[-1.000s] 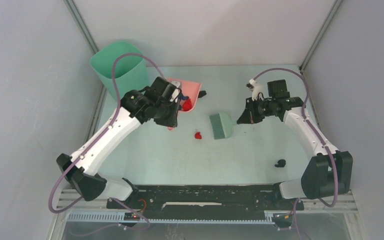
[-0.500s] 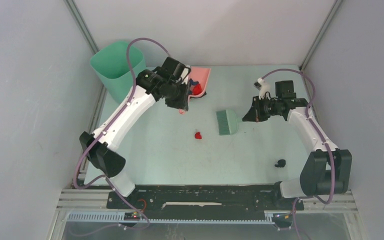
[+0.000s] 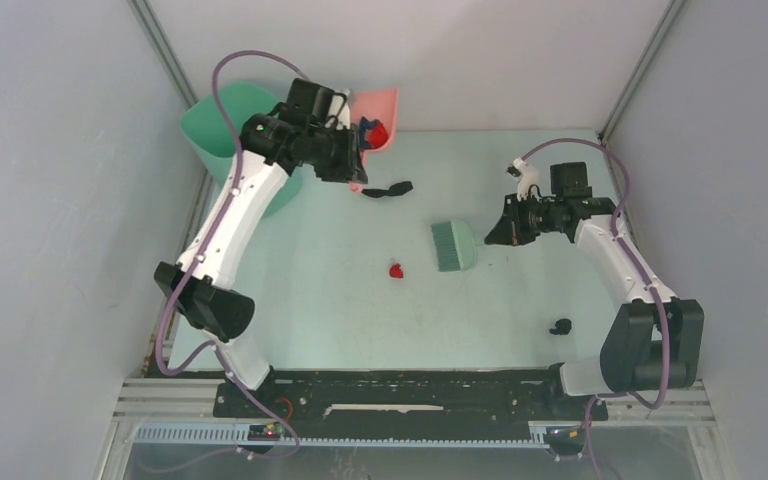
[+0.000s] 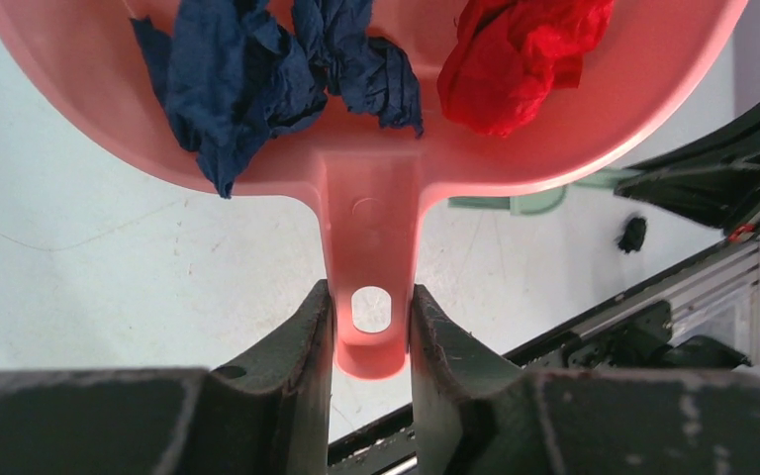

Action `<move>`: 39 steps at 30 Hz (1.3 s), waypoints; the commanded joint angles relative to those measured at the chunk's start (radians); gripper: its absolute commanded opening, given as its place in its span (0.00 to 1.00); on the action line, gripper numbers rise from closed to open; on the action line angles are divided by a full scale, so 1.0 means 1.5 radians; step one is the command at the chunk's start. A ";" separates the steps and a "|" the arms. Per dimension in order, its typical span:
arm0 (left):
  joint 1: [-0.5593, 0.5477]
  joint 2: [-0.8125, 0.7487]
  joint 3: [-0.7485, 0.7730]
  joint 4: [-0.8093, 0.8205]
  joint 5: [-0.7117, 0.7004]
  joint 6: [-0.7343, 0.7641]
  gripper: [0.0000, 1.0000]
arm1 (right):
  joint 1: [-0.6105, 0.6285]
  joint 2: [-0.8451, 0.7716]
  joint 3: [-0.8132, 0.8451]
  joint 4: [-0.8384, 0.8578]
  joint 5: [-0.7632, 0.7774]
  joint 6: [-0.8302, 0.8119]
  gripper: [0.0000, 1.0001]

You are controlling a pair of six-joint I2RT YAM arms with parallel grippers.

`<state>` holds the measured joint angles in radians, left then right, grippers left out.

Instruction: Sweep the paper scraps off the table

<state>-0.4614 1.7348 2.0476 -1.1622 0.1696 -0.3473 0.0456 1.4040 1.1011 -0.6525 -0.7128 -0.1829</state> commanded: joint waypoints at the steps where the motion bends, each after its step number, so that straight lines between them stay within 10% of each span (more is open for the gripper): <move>1: 0.055 -0.008 0.066 0.019 0.056 -0.011 0.00 | -0.002 -0.016 0.002 0.023 -0.017 -0.015 0.00; 11: 0.208 -0.052 0.019 0.171 0.180 -0.113 0.00 | -0.002 -0.006 0.002 0.022 -0.016 -0.017 0.00; 22: 0.392 -0.105 -0.304 0.862 0.418 -0.624 0.00 | -0.015 -0.002 0.002 0.014 -0.030 -0.018 0.00; 35: 0.436 -0.027 -0.509 1.607 0.361 -1.233 0.00 | -0.025 -0.001 0.001 0.012 -0.042 -0.018 0.00; 39: 0.437 -0.006 -0.525 1.684 0.337 -1.304 0.00 | -0.025 -0.002 0.002 0.011 -0.046 -0.018 0.00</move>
<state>0.1921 1.7016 1.2778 1.0504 0.7219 -1.9755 0.0143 1.4082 1.1011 -0.6533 -0.7448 -0.1959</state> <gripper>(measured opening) 0.309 0.066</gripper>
